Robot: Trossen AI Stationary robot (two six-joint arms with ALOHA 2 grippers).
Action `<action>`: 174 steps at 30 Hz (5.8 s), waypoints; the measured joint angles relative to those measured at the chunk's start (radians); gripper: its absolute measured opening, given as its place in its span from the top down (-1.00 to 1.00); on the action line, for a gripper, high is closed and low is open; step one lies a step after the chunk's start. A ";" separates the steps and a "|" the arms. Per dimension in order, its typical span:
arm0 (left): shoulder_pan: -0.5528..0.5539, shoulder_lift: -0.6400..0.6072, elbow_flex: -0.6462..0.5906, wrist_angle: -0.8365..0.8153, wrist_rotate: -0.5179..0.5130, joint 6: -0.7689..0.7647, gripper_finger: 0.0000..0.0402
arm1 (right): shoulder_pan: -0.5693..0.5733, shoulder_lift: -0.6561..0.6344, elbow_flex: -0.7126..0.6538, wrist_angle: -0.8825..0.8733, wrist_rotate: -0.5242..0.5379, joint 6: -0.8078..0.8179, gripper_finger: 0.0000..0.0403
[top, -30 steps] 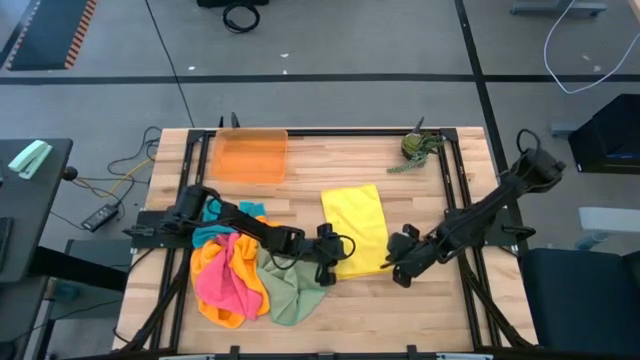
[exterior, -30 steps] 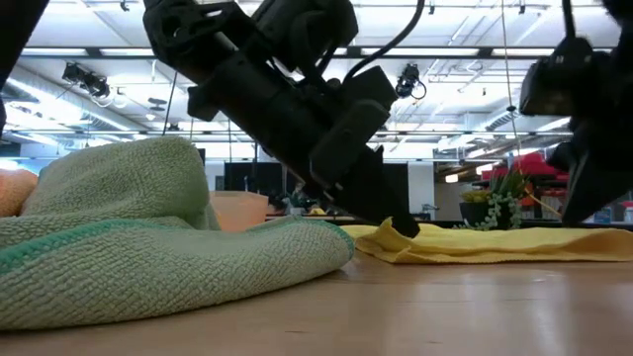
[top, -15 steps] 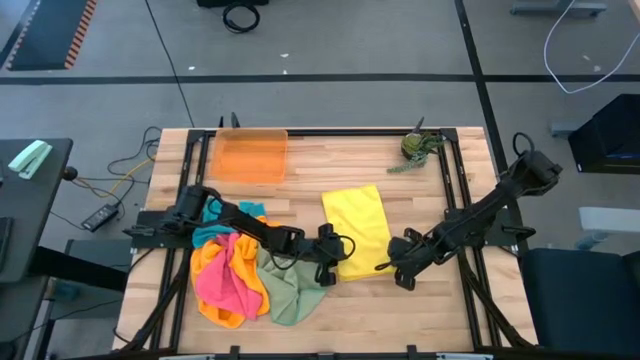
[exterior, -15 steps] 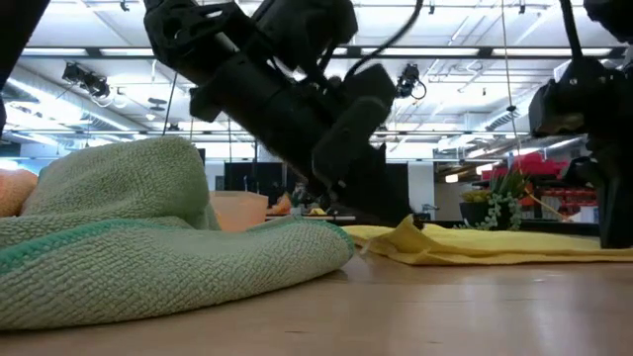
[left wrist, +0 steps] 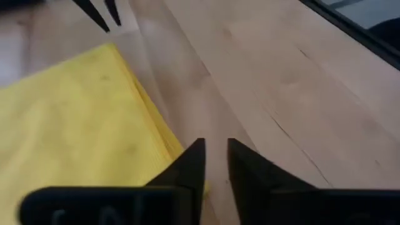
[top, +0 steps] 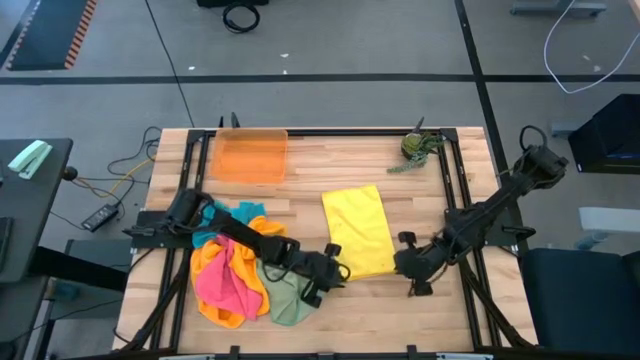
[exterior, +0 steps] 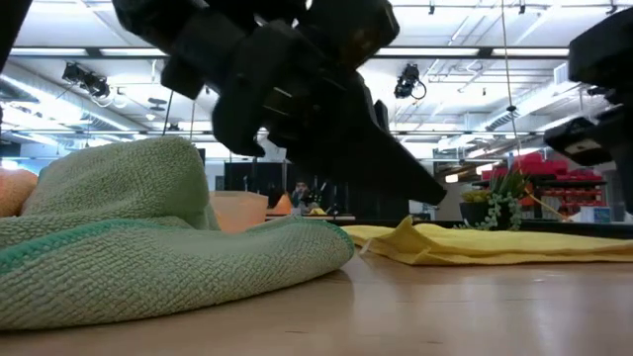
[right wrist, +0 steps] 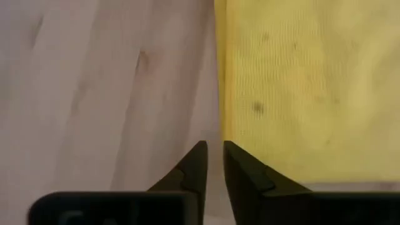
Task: Fold microfiber towels
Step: Fold the yellow towel
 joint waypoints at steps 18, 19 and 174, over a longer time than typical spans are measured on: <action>-0.015 -0.007 0.000 -0.130 -0.168 0.003 0.10 | 0.015 0.002 0.000 0.000 0.085 -0.039 0.21; -0.013 -0.007 0.000 -0.131 -0.168 0.003 0.14 | 0.015 0.002 0.000 0.000 0.085 -0.039 0.21; -0.087 0.054 0.412 -0.518 -0.425 -0.284 0.97 | -0.092 -0.152 0.217 -0.422 -0.103 0.280 0.99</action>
